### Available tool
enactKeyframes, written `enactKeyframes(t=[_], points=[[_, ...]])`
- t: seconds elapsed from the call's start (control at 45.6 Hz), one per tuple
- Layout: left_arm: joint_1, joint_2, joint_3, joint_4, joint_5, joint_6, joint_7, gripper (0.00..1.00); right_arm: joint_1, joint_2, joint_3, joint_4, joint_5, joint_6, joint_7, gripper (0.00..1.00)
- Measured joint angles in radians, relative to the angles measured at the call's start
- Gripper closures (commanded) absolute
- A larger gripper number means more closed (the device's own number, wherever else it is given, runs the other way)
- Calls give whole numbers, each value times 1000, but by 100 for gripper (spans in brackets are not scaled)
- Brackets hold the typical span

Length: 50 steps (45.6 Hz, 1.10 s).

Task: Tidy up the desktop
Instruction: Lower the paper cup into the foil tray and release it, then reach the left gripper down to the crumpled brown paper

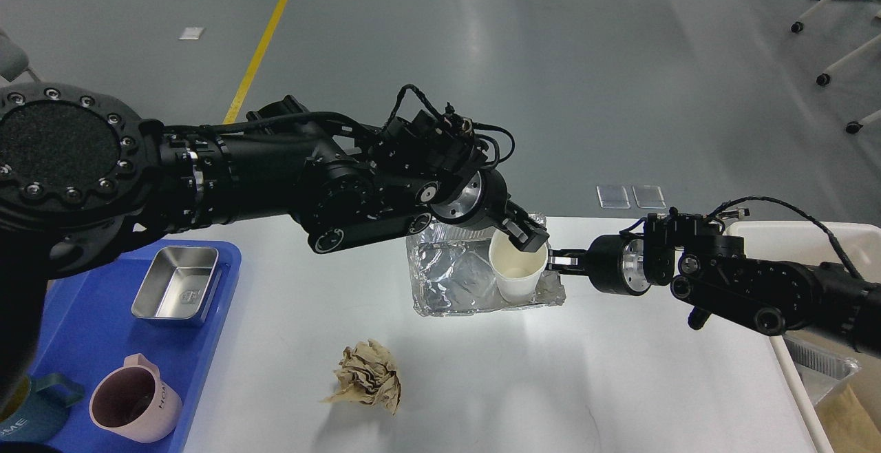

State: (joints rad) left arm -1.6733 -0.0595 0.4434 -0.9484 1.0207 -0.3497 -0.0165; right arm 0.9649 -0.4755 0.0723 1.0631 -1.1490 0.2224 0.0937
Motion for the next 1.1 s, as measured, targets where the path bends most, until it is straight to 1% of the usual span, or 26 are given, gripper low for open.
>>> enactKeyframes(t=[0.154,0.351,0.461,0.548,0.68,0.79,0.877,0.899,0.987,1.097], points=[[-86,7,-6,-9,-16,-1,-10,13,0,0,0,-2,0,0,0,100],[-204,41,-10,-11,-91,-4,-13,13,-2,0,0,-4,-1,0,0,100],[-229,95,-8,-7,-104,-1,-13,13,-3,0,0,-5,-1,0,0,100],[-227,173,-1,-6,-105,0,-14,13,-3,0,0,-5,-1,0,0,100],[-208,328,3,-23,-103,-6,-14,13,-3,0,0,-5,-1,0,0,100],[-191,500,3,-92,-99,-14,-14,13,-6,0,0,-6,-1,-1,0,100],[-188,640,3,-190,-97,-19,-10,13,-8,3,0,-10,-1,-1,0,100],[-188,713,5,-249,-94,-21,-4,13,-9,8,0,-12,-1,-1,0,100],[-187,841,7,-347,-90,-27,1,13,-9,18,0,-14,-1,-1,0,100],[-189,1023,8,-455,-86,-68,3,13,-11,27,0,-21,-1,-1,0,100]])
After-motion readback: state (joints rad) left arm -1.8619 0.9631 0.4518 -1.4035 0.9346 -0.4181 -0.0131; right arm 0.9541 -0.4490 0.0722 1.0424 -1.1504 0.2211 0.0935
